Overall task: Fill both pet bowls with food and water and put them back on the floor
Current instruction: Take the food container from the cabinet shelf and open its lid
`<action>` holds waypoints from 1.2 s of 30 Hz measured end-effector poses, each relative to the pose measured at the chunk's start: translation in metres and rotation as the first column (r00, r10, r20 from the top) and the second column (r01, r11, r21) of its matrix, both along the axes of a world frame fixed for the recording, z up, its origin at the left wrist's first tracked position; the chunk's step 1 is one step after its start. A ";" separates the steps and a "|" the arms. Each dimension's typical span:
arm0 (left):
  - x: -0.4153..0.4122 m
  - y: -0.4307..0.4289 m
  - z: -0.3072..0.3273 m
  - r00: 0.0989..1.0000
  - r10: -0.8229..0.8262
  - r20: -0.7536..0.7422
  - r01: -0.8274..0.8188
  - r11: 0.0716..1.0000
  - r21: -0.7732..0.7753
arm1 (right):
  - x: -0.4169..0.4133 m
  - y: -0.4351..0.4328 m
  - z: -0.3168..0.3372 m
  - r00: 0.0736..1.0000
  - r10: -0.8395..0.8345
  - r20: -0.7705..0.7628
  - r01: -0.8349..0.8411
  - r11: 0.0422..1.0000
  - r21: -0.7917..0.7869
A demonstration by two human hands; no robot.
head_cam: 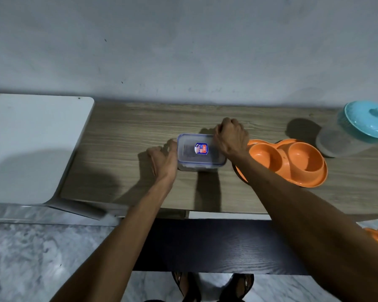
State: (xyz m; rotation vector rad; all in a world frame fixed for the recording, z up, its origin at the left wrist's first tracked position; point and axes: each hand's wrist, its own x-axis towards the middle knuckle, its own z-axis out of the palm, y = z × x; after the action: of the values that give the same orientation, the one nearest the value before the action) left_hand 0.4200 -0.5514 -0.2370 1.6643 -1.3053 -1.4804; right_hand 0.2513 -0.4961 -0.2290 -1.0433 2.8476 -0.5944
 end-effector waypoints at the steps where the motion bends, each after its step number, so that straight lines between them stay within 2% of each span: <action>1: 0.004 0.007 -0.004 1.000 -0.020 -0.021 0.021 0.999 0.035 | -0.001 -0.009 0.003 0.998 0.057 0.024 -0.058 0.998 0.021; 4: 0.003 0.028 -0.014 0.996 -0.040 -0.073 0.055 0.976 0.211 | 0.002 -0.039 0.007 0.966 0.167 0.198 -0.199 0.968 0.154; 7: -0.007 0.038 -0.020 0.981 0.032 -0.191 0.028 0.953 0.303 | 0.003 -0.058 0.004 0.919 0.168 0.357 -0.275 0.922 0.271; 13: -0.018 0.034 -0.031 0.910 0.207 -0.359 -0.041 0.907 0.418 | 0.002 -0.072 0.002 0.803 0.145 0.578 -0.391 0.860 0.329; 17: -0.022 0.039 -0.024 0.880 0.294 -0.374 -0.098 0.882 0.462 | -0.001 -0.070 -0.001 0.900 0.151 0.408 -0.300 0.894 0.331; 19: -0.025 0.039 -0.025 0.846 0.326 -0.422 -0.089 0.866 0.492 | -0.002 -0.069 -0.004 0.915 0.171 0.364 -0.302 0.891 0.339; 21: -0.028 0.039 -0.028 0.829 0.340 -0.444 -0.085 0.862 0.501 | -0.001 -0.069 -0.005 0.918 0.185 0.351 -0.306 0.893 0.331; 25: -0.032 0.043 -0.026 0.834 0.324 -0.446 -0.122 0.897 0.425 | -0.002 -0.067 -0.004 0.925 0.194 0.327 -0.298 0.904 0.307; 33: -0.029 0.049 -0.017 0.875 0.248 -0.417 -0.110 0.939 0.327 | 0.003 -0.062 -0.002 0.940 0.196 0.280 -0.274 0.922 0.274; 36: -0.024 0.048 -0.015 0.894 0.230 -0.385 -0.098 0.938 0.332 | 0.008 -0.057 0.001 0.934 0.212 0.289 -0.278 0.938 0.209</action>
State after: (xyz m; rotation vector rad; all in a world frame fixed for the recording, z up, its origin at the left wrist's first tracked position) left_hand 0.3958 -0.5029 -0.2518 1.4743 -0.7101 -1.8734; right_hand 0.2590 -0.5536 -0.2282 -1.1560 2.4341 -0.3185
